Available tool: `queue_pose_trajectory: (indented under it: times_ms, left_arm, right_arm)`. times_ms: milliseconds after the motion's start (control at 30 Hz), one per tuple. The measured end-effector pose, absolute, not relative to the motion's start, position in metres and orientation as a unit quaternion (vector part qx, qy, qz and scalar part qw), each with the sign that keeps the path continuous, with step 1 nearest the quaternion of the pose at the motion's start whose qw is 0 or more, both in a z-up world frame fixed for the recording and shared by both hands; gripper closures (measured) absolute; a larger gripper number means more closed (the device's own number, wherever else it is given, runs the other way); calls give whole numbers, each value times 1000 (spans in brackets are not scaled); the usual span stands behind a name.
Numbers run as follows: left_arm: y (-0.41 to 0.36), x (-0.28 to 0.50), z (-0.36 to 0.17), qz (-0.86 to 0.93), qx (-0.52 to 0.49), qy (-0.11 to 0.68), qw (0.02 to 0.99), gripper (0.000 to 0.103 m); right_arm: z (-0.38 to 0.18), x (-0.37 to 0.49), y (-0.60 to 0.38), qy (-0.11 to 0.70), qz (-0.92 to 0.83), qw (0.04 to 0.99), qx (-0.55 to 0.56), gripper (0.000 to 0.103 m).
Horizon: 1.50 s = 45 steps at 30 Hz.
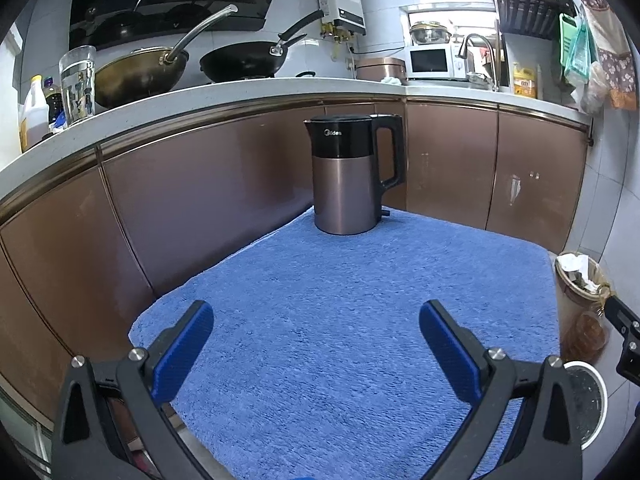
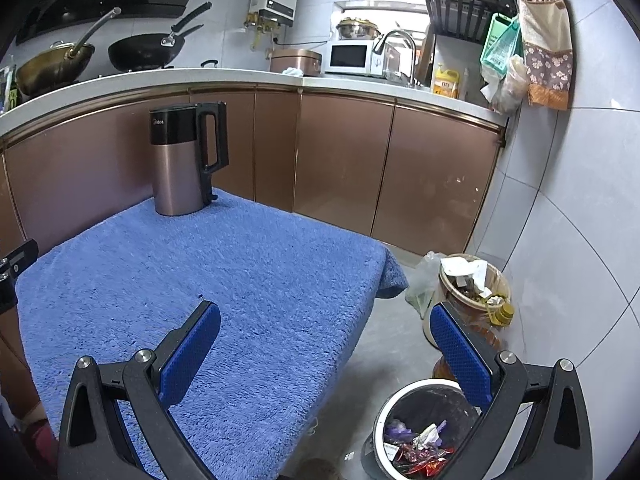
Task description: Collect trash
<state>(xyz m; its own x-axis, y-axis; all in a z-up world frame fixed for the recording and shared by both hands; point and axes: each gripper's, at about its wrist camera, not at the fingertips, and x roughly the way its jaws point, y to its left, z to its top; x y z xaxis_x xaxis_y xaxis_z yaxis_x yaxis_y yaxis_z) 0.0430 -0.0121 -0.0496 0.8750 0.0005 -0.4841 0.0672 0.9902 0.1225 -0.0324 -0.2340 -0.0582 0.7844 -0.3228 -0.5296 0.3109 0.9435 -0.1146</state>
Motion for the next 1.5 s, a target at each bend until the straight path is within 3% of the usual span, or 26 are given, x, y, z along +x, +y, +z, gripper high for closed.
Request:
queue_pose_trajectory:
  times_ms: [1500]
  left_arm:
    - [-5,27,-32,-58,38,243,968,0]
  right_arm:
    - [-39,-51,-240,253,-188,949,-4,0]
